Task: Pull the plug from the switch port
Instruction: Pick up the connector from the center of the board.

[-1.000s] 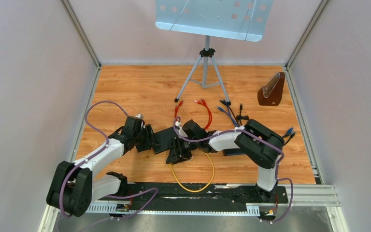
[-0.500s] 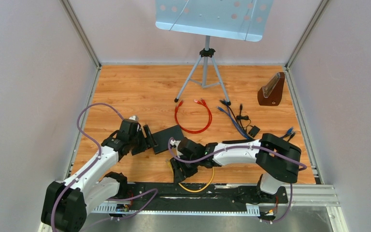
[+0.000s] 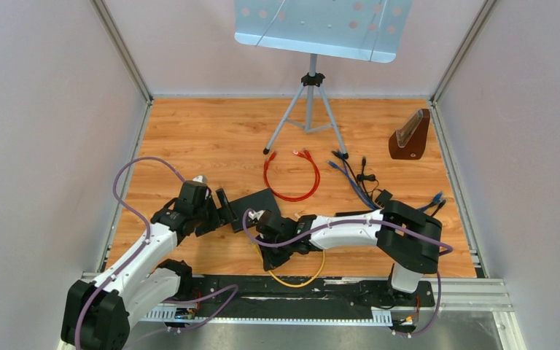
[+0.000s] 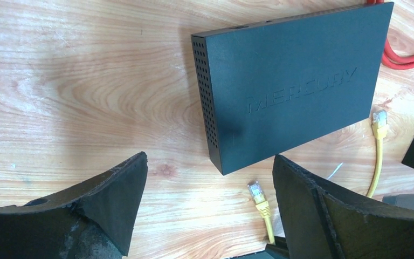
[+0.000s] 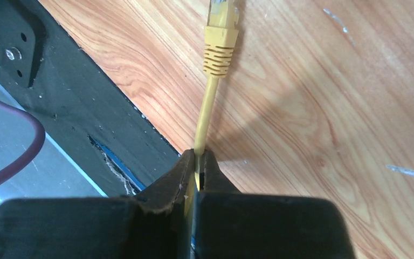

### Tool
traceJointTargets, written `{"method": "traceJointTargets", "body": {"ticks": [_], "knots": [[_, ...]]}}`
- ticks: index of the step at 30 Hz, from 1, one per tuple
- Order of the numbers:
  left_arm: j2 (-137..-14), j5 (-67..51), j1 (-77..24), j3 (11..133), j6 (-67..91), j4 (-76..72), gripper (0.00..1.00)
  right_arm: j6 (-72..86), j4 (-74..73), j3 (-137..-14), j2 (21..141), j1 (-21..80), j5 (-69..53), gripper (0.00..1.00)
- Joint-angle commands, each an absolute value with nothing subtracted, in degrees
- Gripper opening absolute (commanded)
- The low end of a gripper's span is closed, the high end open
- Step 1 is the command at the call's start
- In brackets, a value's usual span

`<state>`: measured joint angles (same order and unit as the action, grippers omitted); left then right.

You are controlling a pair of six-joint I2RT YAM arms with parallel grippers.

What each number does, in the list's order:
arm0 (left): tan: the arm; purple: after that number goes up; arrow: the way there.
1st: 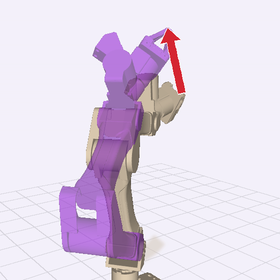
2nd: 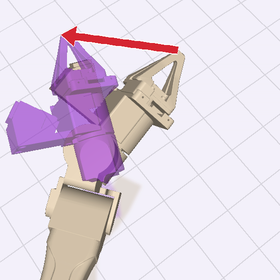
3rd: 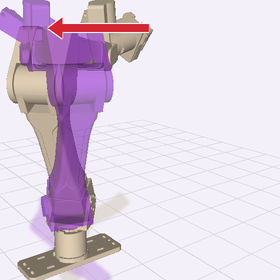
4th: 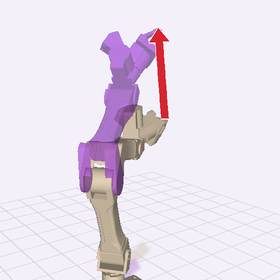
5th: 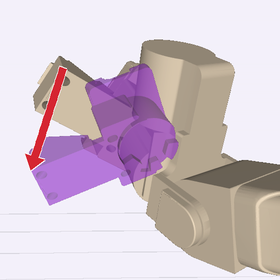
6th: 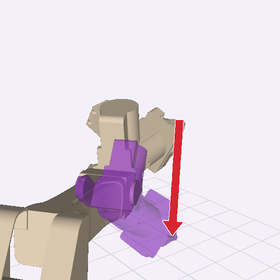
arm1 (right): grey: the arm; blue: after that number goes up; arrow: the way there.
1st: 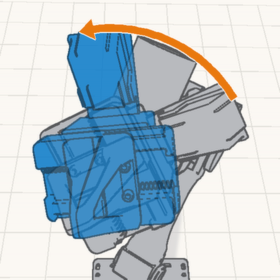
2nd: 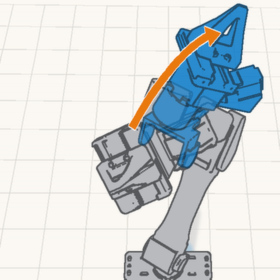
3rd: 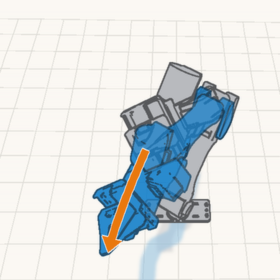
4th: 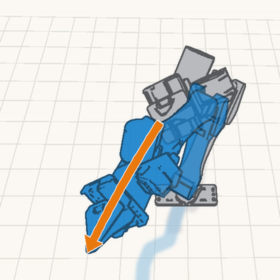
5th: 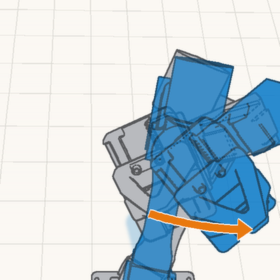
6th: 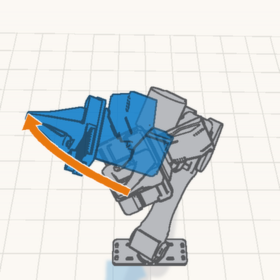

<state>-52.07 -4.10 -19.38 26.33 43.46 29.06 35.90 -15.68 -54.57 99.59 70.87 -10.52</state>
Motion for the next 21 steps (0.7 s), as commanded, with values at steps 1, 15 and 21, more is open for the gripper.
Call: {"method": "traceJointTargets", "body": {"ticks": [1,15,21], "knots": [[-49.91,-2.18,-19.51,28.24,44.18,29.47,0.96,33.36,-21.39,-55.37,96.60,71.24,-7.00,0.00],[-46.29,1.27,-19.51,28.61,44.99,31.26,1.00,28.33,-32.97,-63.78,74.97,65.08,4.50,0.00],[-46.48,1.57,-19.51,28.99,45.04,31.43,1.00,22.94,-33.66,-69.35,66.09,56.64,7.13,0.00]]}}
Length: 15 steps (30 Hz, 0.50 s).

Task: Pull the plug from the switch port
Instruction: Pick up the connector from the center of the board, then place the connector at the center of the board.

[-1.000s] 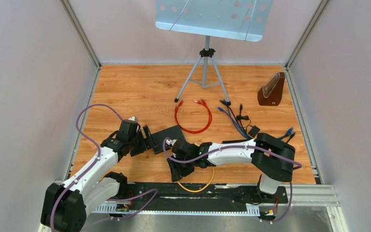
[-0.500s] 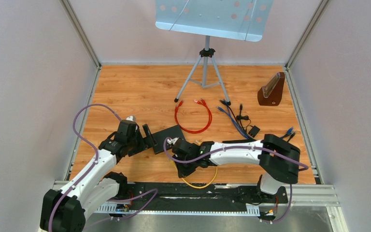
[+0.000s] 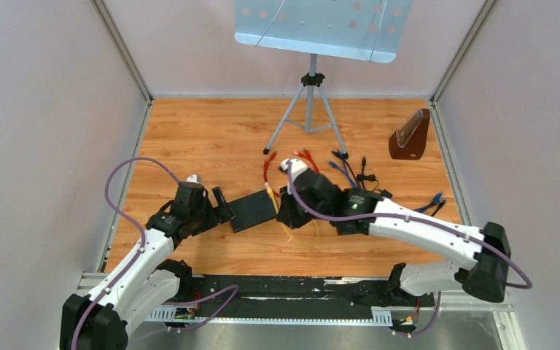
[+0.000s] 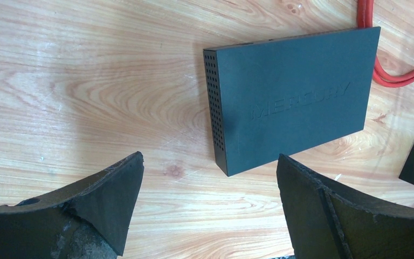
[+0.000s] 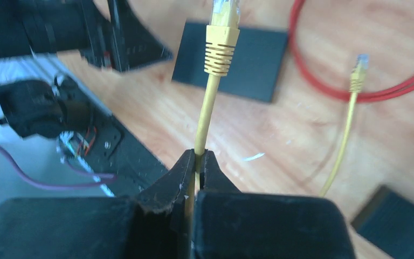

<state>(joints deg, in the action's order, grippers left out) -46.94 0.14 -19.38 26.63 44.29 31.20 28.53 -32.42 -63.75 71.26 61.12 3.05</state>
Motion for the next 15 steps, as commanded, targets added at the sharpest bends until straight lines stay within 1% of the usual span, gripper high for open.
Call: {"method": "traceJointTargets", "body": {"ticks": [1,4,7,11,15], "knots": [[-46.49,1.60,-19.51,29.00,45.06,31.39,1.00,21.71,-33.78,-70.94,65.52,55.04,7.15,0.00],[-46.57,1.31,-19.51,28.56,45.20,30.82,1.00,18.67,-34.34,-75.74,66.34,50.26,6.86,0.00],[-46.66,0.99,-19.51,28.61,45.01,30.65,1.00,16.88,-33.88,-78.14,69.66,46.66,5.07,0.00],[-46.75,0.78,-19.51,28.70,44.80,30.52,1.00,17.65,-31.89,-79.40,78.94,42.34,-2.72,0.00],[-46.84,0.51,-19.49,28.67,44.62,30.58,1.00,18.77,-26.41,-79.96,89.71,42.13,-4.71,0.00]]}}
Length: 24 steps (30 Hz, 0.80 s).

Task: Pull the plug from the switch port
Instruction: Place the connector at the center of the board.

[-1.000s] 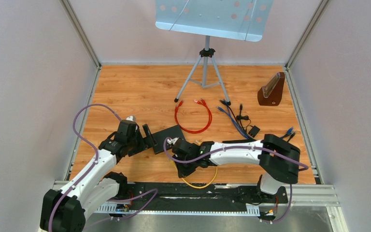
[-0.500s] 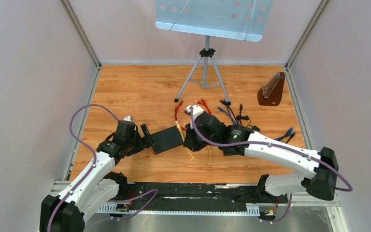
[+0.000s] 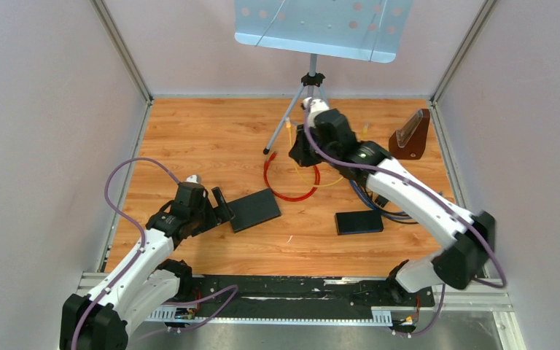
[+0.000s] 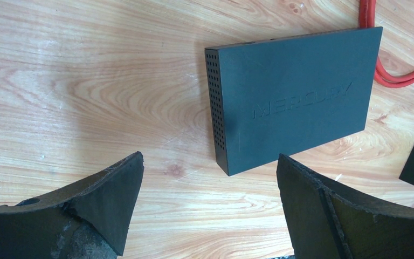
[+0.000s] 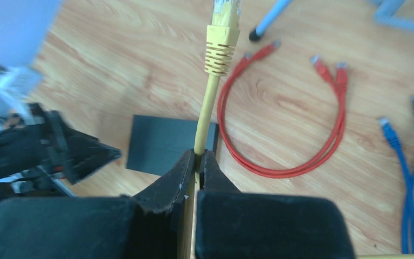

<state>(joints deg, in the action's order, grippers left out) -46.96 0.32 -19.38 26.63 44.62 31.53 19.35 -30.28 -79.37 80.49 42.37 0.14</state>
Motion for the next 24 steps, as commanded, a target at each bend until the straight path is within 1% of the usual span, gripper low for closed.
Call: {"method": "traceJointTargets", "body": {"ticks": [1,8,9,10,11,13,15,16,18,21,24], "knots": [[-46.84,0.39,-19.51,28.59,44.59,30.56,1.00,19.22,-25.89,-80.99,92.71,42.18,-5.15,0.00],[-47.19,-2.07,-19.50,27.16,44.20,29.40,1.00,20.65,-24.37,-89.17,110.60,41.05,1.60,0.01],[-47.28,-2.71,-19.51,27.03,44.16,28.95,1.00,21.38,-25.66,-90.65,112.08,40.39,1.06,0.03],[-47.57,-2.89,-19.51,26.82,44.02,28.80,0.99,22.05,-26.23,-91.26,112.79,39.74,-1.55,0.08],[-47.78,-3.14,-19.51,26.72,43.98,28.54,0.99,22.66,-26.26,-91.00,113.06,39.12,-3.27,0.16],[-48.42,-3.42,-19.51,26.49,43.76,27.96,0.99,23.37,-26.41,-89.92,112.90,38.17,-7.05,0.26],[-49.33,-3.88,-19.51,26.65,43.38,27.42,0.99,23.45,-26.38,-88.02,111.51,37.74,-9.18,0.40],[-50.04,-3.96,-19.51,26.81,43.06,27.05,0.99,23.38,-26.41,-86.86,110.28,37.71,-10.41,0.45],[-50.95,-4.74,-19.51,26.95,42.47,26.09,0.98,24.02,-25.43,-83.20,107.29,37.75,-15.33,0.50],[-52.48,-6.09,-19.51,26.83,41.86,24.20,0.97,26.55,-21.26,-75.86,103.35,38.09,-21.47,0.52],[-54.55,-7.10,-19.51,26.91,41.38,21.63,0.95,27.49,-19.82,-72.91,103.10,38.69,-24.66,0.52]]}}
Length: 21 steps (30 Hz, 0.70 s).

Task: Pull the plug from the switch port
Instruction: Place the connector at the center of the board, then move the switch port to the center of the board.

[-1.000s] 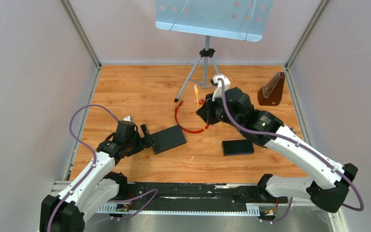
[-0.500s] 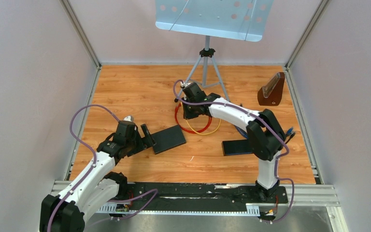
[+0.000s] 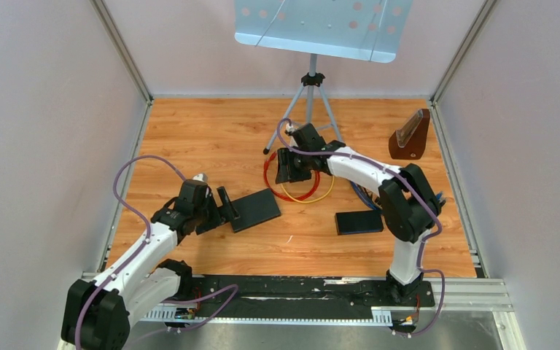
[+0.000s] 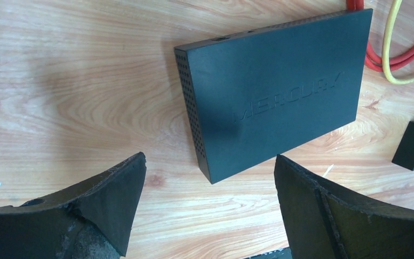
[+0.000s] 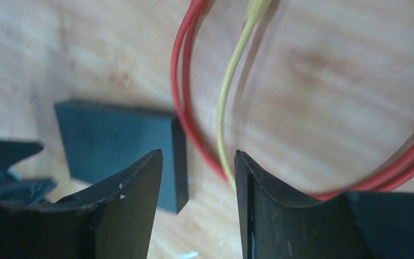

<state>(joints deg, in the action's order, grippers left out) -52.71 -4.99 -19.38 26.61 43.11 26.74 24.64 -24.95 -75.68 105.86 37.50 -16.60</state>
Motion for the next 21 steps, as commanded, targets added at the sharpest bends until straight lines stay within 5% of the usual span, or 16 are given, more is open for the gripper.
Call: {"method": "traceJointTargets", "body": {"ticks": [1,10,21], "knots": [[-55.94,-7.49,-19.51,26.99,41.15,21.27,0.95,27.32,-19.68,-72.66,103.56,39.13,-25.12,0.52],[-65.86,-12.33,-19.59,28.04,37.88,15.10,0.88,27.04,-18.16,-71.54,110.12,40.51,-26.39,0.50],[-72.09,-17.98,-28.28,31.69,35.46,8.84,0.78,29.05,-8.78,-55.32,97.46,42.25,-28.31,0.36]]}}
